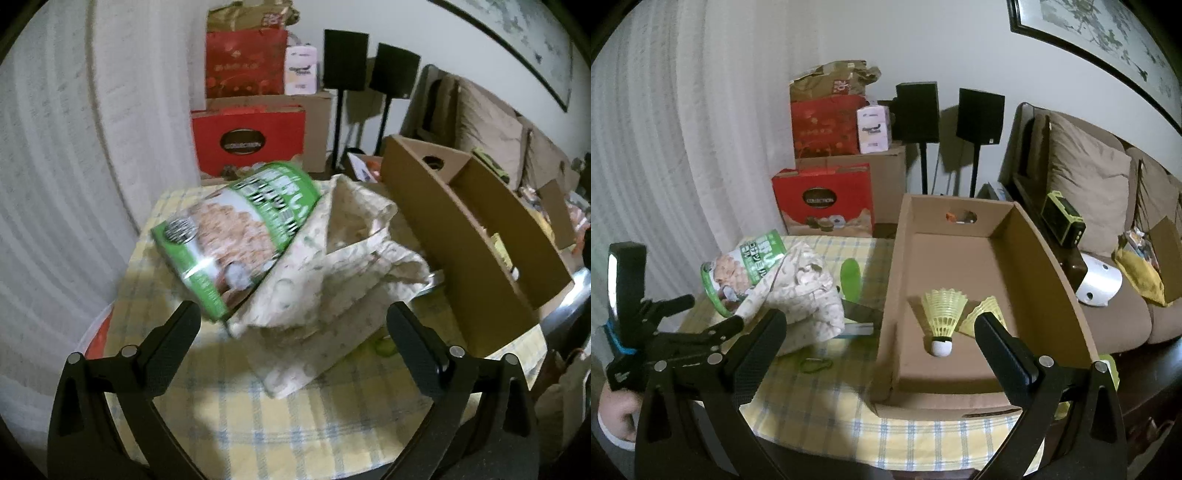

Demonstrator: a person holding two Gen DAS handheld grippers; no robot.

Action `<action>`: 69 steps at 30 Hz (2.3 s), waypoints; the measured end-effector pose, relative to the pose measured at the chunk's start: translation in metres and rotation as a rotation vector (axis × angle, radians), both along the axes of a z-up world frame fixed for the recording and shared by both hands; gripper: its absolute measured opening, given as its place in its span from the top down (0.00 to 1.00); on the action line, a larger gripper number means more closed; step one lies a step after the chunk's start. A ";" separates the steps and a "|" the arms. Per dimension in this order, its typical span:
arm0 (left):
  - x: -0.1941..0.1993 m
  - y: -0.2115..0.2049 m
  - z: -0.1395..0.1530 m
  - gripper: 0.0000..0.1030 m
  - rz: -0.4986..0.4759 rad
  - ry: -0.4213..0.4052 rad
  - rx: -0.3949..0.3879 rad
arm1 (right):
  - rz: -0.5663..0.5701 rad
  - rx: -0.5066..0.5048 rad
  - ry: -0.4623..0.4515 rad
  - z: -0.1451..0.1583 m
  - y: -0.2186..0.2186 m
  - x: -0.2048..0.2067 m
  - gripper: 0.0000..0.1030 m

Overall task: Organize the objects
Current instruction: 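Grasp the cream cloth tote bag with the left gripper, then lift the tote bag with the left gripper while the right gripper reaches the green carabiner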

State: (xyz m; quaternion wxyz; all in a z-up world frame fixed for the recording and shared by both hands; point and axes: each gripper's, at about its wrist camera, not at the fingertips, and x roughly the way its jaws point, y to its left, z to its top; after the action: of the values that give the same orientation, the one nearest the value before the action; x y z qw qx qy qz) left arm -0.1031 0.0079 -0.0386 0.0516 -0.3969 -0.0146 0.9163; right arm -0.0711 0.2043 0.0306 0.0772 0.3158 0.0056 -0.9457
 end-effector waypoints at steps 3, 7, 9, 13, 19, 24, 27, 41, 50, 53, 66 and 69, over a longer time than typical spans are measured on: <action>-0.009 0.013 0.004 0.04 -0.034 0.006 0.002 | -0.005 -0.012 0.003 0.002 0.002 0.002 0.01; -0.027 0.037 0.011 0.04 -0.080 0.021 -0.021 | -0.014 -0.025 0.009 0.005 0.008 0.004 0.01; -0.037 0.050 0.013 0.06 -0.100 0.020 -0.029 | -0.018 -0.025 0.009 0.006 0.011 0.004 0.01; -0.060 0.073 0.012 0.17 -0.126 0.000 -0.046 | -0.034 -0.024 0.007 0.007 0.020 0.003 0.01; -0.087 0.091 0.000 0.18 -0.076 -0.047 -0.082 | -0.061 -0.035 -0.004 0.003 0.037 0.001 0.01; -0.103 0.100 -0.019 0.42 -0.033 -0.119 -0.073 | -0.068 -0.043 -0.023 -0.004 0.042 -0.004 0.01; -0.110 0.099 -0.031 0.92 -0.021 -0.160 -0.064 | -0.069 -0.034 -0.028 -0.007 0.042 -0.006 0.01; -0.051 0.056 0.039 0.96 -0.084 0.010 0.113 | -0.029 -0.083 -0.049 -0.003 0.037 -0.005 0.11; -0.003 0.003 0.121 0.96 -0.088 0.182 0.208 | 0.031 -0.068 -0.051 -0.001 0.010 -0.003 0.19; 0.009 -0.013 0.146 0.96 -0.077 0.242 0.223 | 0.052 -0.057 -0.058 -0.002 0.000 -0.004 0.23; 0.049 -0.063 0.165 0.96 -0.019 0.288 0.238 | 0.166 -0.043 -0.126 -0.024 -0.055 -0.013 0.38; 0.057 -0.070 0.161 0.96 -0.009 0.286 0.242 | 0.200 -0.020 -0.159 -0.039 -0.072 -0.019 0.43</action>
State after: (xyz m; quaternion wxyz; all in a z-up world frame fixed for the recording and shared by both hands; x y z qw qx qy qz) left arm -0.0465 -0.0617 0.1226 0.1046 -0.2535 -0.1152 0.9547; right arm -0.0900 0.1322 -0.0080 0.1746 0.3867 0.0214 -0.9053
